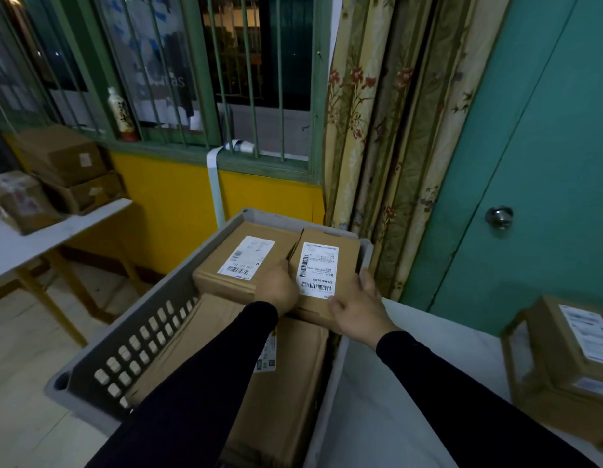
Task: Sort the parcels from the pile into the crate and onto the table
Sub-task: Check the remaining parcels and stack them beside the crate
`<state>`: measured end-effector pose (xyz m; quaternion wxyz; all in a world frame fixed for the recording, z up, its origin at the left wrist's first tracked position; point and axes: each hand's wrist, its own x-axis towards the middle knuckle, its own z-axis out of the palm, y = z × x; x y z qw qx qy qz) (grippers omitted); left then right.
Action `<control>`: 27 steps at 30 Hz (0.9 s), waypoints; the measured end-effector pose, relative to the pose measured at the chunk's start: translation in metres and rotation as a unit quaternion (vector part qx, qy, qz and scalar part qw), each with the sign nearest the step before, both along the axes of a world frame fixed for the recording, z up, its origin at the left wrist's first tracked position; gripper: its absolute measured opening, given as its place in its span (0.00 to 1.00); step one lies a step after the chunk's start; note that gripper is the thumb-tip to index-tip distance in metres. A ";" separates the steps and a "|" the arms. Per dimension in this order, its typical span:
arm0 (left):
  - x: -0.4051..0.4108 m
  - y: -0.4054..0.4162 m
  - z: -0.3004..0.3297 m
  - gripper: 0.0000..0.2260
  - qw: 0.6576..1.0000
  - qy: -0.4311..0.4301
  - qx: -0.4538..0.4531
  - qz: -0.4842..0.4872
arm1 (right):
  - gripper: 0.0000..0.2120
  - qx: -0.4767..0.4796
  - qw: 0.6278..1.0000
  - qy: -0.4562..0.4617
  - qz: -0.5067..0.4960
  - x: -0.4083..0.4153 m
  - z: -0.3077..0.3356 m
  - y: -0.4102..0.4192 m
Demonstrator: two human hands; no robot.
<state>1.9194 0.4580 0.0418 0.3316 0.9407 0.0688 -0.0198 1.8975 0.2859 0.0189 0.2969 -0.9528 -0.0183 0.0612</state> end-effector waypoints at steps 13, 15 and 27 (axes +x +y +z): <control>-0.004 -0.009 0.006 0.16 0.993 0.052 0.013 -0.102 | 0.28 0.086 0.996 -0.015 0.004 -0.021 0.007 -0.026; -0.005 -0.015 0.017 0.20 0.994 0.034 -0.007 -0.099 | 0.28 0.090 0.996 -0.012 -0.004 -0.027 0.015 -0.031; -0.029 -0.136 0.067 0.20 0.980 -0.010 -0.084 -0.178 | 0.31 0.088 0.988 -0.016 -0.123 -0.086 0.030 -0.138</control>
